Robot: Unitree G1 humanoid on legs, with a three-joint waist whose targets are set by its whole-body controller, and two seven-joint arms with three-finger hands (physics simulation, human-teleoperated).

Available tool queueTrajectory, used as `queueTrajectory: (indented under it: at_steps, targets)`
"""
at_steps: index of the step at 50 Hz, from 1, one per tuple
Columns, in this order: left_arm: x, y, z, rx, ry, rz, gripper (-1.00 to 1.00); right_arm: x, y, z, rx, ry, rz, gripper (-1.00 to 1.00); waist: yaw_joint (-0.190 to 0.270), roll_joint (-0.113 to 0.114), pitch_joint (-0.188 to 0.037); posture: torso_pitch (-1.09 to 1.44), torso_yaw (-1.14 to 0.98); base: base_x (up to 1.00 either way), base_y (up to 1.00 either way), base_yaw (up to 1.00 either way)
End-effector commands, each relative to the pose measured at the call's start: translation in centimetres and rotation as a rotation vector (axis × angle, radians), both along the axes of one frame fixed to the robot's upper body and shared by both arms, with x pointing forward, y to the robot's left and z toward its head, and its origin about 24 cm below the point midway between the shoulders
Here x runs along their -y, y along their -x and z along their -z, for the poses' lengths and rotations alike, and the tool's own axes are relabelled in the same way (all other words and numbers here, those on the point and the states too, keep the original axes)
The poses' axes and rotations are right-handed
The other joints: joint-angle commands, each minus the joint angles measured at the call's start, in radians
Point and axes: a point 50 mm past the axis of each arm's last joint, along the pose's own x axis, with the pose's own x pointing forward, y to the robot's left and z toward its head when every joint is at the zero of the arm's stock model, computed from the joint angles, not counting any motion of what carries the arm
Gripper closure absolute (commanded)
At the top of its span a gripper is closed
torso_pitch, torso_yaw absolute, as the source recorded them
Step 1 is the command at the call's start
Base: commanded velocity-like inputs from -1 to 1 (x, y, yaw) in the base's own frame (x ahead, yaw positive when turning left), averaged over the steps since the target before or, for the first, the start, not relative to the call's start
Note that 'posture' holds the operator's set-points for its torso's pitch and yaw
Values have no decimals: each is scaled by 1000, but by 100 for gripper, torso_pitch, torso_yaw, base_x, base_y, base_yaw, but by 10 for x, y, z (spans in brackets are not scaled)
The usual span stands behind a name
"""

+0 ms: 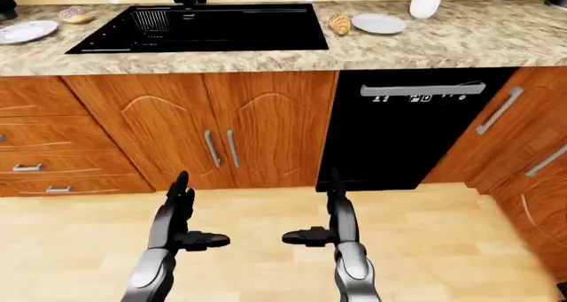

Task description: Place the pastries on the plates.

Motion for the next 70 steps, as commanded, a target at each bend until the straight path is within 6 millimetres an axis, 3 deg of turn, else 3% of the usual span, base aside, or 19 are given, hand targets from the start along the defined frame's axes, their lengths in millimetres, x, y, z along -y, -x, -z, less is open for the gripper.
queueTrajectory:
  at_steps: [1, 3, 5, 8, 19, 20, 30, 33, 36, 38, 44, 49, 50, 54, 59, 61, 63, 66, 70]
  targets:
    - [1, -11, -44, 186, 34, -3, -100, -7, -15, -42, 183, 39, -26, -100, -2, -8, -1, 0, 0, 0, 0, 0]
    - [0, -10, -43, 154, 8, -1, -100, -9, -18, -49, 200, 51, -33, -100, 11, -1, -65, 0, 0, 0, 0, 0]
    - [-2, -13, -48, 156, 14, -15, -100, -11, -18, -56, 216, 48, -41, -100, 8, -6, -19, 0, 0, 0, 0, 0]
    - [-2, -17, -64, 178, 13, -11, -100, -12, -23, -70, 236, 73, -48, -100, 10, -5, -75, 0, 0, 0, 0, 0]
    - [-5, -46, -134, 292, -45, -6, -100, -10, -48, -147, 358, 139, -80, -100, 9, 0, -92, 0, 0, 0, 0, 0]
    - [-4, -47, -138, 295, -49, 0, -100, -8, -50, -152, 364, 139, -77, -100, 9, 4, -112, 0, 0, 2, -5, 0]
    - [-12, -62, -186, 361, -73, -15, -100, -12, -67, -214, 481, 133, -78, -100, 28, 32, -69, 0, 0, 19, -30, 0]
    - [-12, -66, -205, 391, -85, -8, -100, -12, -72, -233, 510, 150, -84, -100, 44, 0, -62, 0, 0, 35, -47, 0]
    - [-20, -73, -226, 414, -104, -26, -100, -14, -76, -251, 530, 168, -97, -100, 47, -81, -81, 0, 0, 38, -46, 0]
    - [-22, -78, -240, 425, -133, -24, -100, -13, -80, -265, 548, 177, -96, -100, 41, -62, -50, 0, 0, 38, -47, 0]
    - [-23, -80, -277, 473, -166, -17, -100, -12, -79, -304, 614, 197, -108, -100, 18, 0, -40, 0, 0, 38, -46, 0]
    - [-25, -77, -291, 503, -179, -20, -100, -12, -78, -310, 635, 198, -106, -100, 5, 80, -61, 0, 0, 38, -45, 0]
    - [-25, -77, -291, 504, -178, -21, -100, -12, -77, -309, 635, 202, -107, -100, 16, 48, -40, 0, 0, 40, -45, 0]
    - [-29, -74, -290, 509, -175, -39, -100, -8, -75, -312, 640, 201, -95, -100, 10, 70, -55, 0, 0, 41, -45, 0]
    - [-32, -69, -289, 510, -171, -53, -100, -8, -74, -312, 640, 188, -90, -100, 23, 40, -49, 0, 0, 41, -57, 0]
    - [-33, -69, -288, 510, -174, -57, -100, -8, -74, -314, 645, 187, -87, -100, 26, 10, -59, 0, 0, 40, -64, 0]
    - [-34, -69, -285, 506, -177, -65, -100, -9, -73, -313, 647, 188, -86, -100, 24, -63, -80, 0, 0, 40, -64, 0]
    - [-34, -69, -283, 504, -175, -65, -100, -10, -73, -312, 646, 192, -87, -100, 14, -60, -33, 0, 0, 40, -63, 0]
    - [-37, -66, -283, 508, -172, -75, -100, -10, -73, -313, 649, 190, -89, -100, 5, -21, -38, 0, 0, 40, -59, 0]
